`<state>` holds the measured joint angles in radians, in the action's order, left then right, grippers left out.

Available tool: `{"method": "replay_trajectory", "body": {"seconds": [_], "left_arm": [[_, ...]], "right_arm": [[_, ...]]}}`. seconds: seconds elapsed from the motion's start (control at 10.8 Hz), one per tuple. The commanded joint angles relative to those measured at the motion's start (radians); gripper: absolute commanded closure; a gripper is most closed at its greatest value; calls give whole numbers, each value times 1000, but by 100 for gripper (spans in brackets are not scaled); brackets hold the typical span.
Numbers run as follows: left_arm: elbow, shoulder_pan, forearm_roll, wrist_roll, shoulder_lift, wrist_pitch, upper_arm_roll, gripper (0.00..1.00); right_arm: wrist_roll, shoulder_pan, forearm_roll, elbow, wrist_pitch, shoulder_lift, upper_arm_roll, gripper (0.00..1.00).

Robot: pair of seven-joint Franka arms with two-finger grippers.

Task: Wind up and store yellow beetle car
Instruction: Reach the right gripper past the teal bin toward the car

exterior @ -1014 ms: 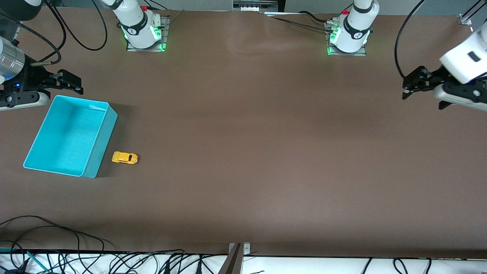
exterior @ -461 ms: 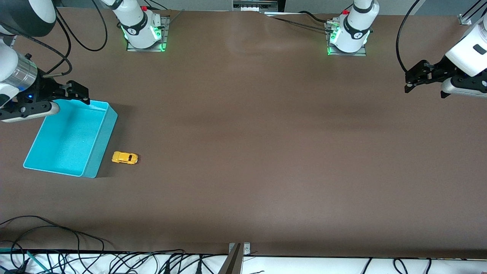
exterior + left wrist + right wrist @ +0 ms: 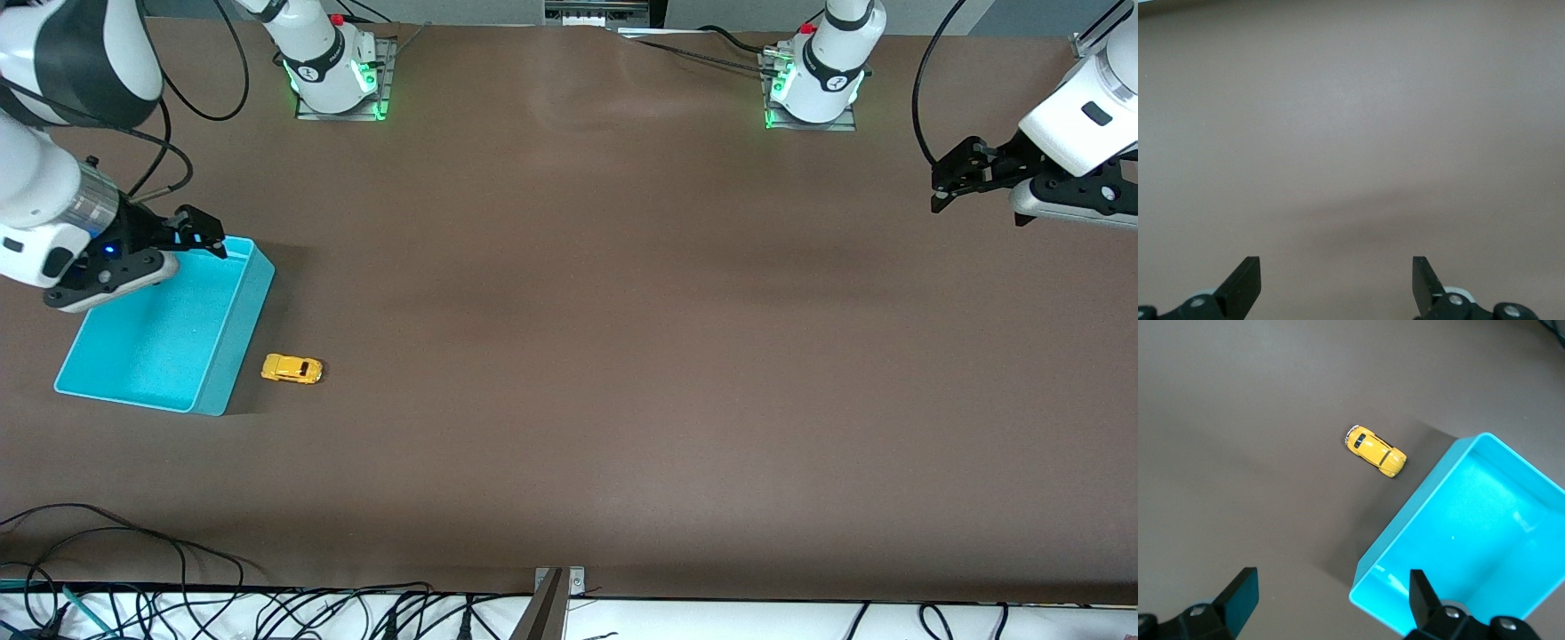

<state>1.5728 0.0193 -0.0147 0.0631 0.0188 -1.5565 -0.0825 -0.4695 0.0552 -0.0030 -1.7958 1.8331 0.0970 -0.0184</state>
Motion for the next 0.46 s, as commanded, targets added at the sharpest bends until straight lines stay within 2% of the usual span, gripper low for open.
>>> {"method": "replay_trajectory", "body": {"seconds": [0.0, 0.18, 0.37], "left_arm": [[-7, 7, -24, -20, 9, 19, 0, 0], [-8, 7, -25, -20, 7, 21, 1, 0], [-10, 5, -21, -19, 6, 35, 1, 0]], "right_arm": [[-139, -14, 11, -24, 52, 41, 2, 0], [-251, -14, 9, -36, 92, 85, 3, 0], [-393, -14, 8, -85, 194, 113, 5, 0]]}}
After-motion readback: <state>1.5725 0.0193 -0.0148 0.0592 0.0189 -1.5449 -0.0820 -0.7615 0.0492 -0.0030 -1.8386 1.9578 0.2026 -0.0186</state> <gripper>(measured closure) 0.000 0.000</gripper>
